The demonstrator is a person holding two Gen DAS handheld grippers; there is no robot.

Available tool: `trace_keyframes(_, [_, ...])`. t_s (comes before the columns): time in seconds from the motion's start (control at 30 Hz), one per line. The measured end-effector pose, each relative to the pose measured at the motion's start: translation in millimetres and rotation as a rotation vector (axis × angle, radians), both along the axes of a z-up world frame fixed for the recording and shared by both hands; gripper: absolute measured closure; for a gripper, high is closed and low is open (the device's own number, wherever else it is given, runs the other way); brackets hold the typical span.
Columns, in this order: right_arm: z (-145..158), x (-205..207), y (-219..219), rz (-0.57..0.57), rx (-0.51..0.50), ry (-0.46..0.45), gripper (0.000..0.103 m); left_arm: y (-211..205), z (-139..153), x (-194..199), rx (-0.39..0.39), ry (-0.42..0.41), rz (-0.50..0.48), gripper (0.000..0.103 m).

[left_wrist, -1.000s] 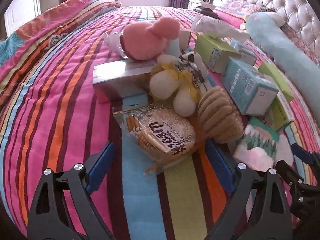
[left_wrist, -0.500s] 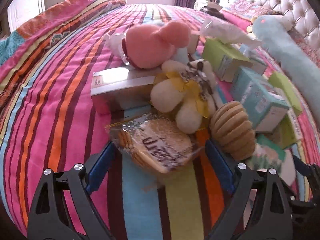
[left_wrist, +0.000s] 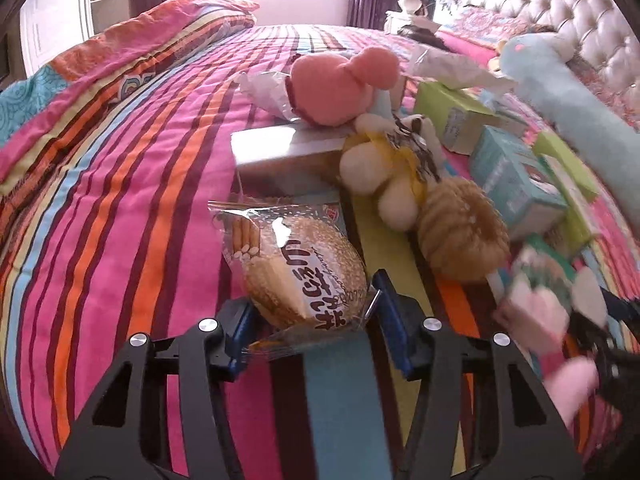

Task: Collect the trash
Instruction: 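Grasp the wrapped bread bun with left tool while right grasps white square pad, then lower both held items into the wastebasket and open both tools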

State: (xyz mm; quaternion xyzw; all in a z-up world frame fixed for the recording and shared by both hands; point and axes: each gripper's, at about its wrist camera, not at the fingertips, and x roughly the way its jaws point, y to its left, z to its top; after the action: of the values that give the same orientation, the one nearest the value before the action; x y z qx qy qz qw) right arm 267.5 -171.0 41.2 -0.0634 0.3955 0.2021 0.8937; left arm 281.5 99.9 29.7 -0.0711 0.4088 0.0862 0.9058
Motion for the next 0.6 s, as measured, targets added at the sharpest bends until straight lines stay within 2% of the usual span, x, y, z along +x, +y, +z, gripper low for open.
trace_keyframes(0.17, [10.0,-10.9,-21.2,-0.041,0.036,-0.019,0.045,8.2,8.4,-37.8,-0.033,-0.053,-0.019,0.05])
trace_keyframes(0.33, [23.1,-29.7,-42.6,-0.058,0.118,-0.021,0.045,10.5,27.1,-77.3,-0.082,-0.122,-0.053,0.05])
trace_keyframes(0.43, [37.1,-62.8,-50.4,-0.03,0.155,-0.061,0.045,4.8,40.5,-109.1,-0.086,-0.162,-0.097,0.05])
trace_keyframes(0.6, [50.8,-148.6,-58.4,0.068,0.254,-0.075,0.045,-19.2,53.8,-195.2,-0.107,-0.192,-0.234,0.05])
